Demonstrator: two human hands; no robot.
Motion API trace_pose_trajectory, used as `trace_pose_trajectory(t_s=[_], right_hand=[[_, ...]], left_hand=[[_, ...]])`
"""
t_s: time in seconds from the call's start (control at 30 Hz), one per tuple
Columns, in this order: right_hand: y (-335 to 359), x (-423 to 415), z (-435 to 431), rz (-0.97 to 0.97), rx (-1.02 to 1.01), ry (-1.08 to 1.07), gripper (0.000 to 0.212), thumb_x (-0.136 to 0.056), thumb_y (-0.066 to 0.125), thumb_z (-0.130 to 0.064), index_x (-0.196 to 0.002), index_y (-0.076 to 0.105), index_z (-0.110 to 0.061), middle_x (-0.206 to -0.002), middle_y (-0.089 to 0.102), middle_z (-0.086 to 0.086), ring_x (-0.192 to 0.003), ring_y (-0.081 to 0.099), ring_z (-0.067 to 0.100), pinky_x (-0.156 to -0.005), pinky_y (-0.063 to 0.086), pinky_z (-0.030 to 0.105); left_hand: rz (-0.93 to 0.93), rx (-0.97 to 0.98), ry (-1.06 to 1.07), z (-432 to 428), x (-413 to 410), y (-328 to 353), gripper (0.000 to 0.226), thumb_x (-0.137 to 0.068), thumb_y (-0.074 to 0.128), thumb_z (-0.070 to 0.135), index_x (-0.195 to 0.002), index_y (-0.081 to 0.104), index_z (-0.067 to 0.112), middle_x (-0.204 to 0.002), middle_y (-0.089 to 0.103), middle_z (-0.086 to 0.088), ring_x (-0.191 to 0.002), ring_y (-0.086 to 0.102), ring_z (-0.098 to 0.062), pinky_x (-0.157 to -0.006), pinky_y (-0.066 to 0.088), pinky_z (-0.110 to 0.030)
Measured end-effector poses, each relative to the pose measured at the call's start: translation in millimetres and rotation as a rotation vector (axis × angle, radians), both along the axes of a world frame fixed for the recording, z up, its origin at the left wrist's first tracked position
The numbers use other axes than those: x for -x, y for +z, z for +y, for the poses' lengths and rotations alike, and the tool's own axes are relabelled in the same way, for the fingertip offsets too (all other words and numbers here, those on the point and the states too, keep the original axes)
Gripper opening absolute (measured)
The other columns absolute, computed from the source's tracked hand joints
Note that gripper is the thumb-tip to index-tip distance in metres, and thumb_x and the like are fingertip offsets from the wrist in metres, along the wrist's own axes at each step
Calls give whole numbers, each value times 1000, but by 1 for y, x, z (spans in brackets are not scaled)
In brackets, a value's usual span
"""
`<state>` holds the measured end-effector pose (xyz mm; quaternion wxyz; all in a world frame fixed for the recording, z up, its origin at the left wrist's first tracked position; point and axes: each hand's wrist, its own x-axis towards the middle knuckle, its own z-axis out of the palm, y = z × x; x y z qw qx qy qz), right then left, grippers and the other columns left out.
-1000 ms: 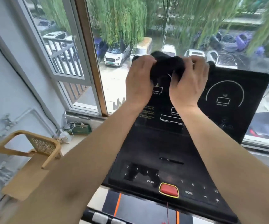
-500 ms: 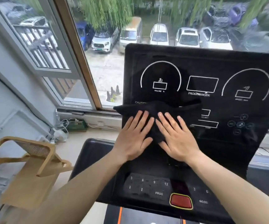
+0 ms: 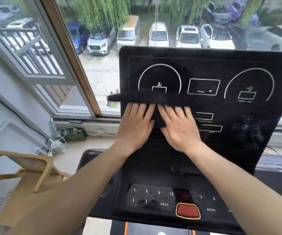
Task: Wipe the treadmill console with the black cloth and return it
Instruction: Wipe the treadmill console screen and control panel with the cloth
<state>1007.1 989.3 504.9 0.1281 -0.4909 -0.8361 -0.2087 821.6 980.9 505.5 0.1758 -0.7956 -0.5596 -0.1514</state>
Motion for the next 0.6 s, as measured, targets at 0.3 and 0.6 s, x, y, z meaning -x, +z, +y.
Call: trace_pose_trajectory(t_s=[0.3, 0.6], right_hand=[[30, -17, 20, -209, -6, 219, 73, -92, 51, -44, -155, 31, -14, -150, 50, 3, -128, 47, 25, -103, 33, 42], [75, -62, 49, 23, -51, -166, 72, -90, 48, -36, -155, 27, -14, -151, 42, 13, -132, 38, 38, -114, 22, 56]], left_hand=[[-10, 70, -17, -2, 6, -3, 70, -93, 50, 37, -150, 35, -2, -148, 45, -23, -136, 41, -41, -118, 26, -51], [-42, -109, -45, 55, -66, 66, 70, -95, 46, 45, -152, 35, 6, -148, 45, -19, -134, 40, -42, -115, 24, -52]])
